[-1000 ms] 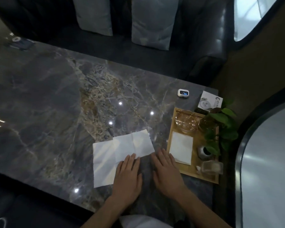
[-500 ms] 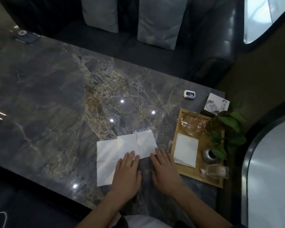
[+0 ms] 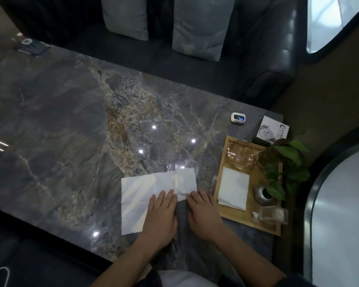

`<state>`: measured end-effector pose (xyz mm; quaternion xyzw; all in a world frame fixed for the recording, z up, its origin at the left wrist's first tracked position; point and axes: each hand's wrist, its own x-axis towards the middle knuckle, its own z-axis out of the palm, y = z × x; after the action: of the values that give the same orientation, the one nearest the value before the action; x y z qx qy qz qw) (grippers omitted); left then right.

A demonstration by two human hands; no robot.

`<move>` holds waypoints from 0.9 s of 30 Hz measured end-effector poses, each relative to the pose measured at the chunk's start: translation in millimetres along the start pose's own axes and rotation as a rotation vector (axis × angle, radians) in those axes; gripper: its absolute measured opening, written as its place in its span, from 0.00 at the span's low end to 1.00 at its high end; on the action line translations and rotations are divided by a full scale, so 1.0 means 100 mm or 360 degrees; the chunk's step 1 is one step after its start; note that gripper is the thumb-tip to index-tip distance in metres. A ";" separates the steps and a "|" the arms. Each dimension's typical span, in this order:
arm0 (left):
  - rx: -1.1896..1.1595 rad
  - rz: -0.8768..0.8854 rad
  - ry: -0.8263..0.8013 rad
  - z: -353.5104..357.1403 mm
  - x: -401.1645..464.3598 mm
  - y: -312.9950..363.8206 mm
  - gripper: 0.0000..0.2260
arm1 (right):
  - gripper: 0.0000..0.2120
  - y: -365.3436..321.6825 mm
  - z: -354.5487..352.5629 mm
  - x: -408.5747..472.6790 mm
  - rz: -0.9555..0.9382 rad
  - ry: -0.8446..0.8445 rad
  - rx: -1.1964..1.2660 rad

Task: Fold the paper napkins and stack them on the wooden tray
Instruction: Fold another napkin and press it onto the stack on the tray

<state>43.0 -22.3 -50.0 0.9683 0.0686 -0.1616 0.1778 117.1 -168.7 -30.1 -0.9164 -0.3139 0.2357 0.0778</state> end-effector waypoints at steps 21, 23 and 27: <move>-0.0985 0.0053 0.0293 -0.44 -0.27 0.57 0.03 | 0.02 0.22 -0.52 -0.64 0.0047 0.0631 0.1317; -0.1174 -0.0009 0.0149 -0.46 -0.28 0.63 0.04 | 0.02 0.28 -0.57 -0.69 0.0098 0.0566 0.1396; -0.1517 -0.0117 0.0041 -0.48 -0.30 0.63 0.04 | 0.02 0.40 -0.60 -0.77 0.0134 0.0463 0.1552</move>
<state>40.7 -65.2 23.1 0.7778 0.1714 -0.1062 0.5953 114.3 -247.2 40.0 -0.8087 -0.1161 0.2277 0.5298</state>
